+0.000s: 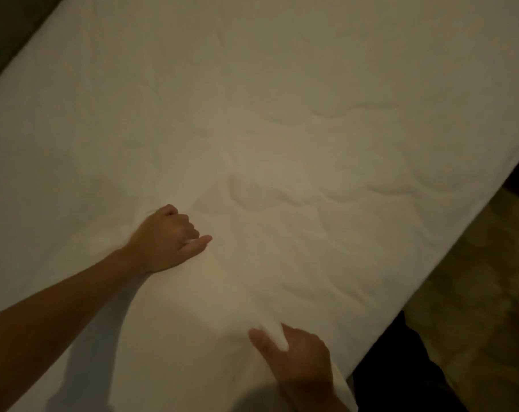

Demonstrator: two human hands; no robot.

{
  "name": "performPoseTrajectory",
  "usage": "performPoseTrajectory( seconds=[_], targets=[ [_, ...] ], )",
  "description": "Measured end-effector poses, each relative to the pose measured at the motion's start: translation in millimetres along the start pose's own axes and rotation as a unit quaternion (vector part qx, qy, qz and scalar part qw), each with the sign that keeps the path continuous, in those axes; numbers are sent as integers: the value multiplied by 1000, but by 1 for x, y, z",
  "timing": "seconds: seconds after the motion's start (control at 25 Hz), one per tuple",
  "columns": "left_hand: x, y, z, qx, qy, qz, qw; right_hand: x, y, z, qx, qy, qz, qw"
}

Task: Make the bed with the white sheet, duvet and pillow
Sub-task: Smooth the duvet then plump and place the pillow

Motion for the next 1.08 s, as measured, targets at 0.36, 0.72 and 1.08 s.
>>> performPoseTrajectory(
  seconds=[0.36,0.72,1.08],
  targets=[
    [-1,-88,-6,11,-32,-27,999,22,-74,-58,12,-28,-66,997],
    [-25,-317,31,42,-37,-76,995,64,-276,-233,-35,-52,-39,997],
    [-48,-449,79,-17,-13,-141,990,94,-391,-305,-2,-76,-19,997]
  ],
)
Point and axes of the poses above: each hand's wrist, its own y-axis away from the middle knuckle, its own z-axis out of the palm, x = y × z, the point moved 2 cm from there along -y, towards the middle knuckle, and after that the axes turned 15 degrees about x, right-handed, at the moved point
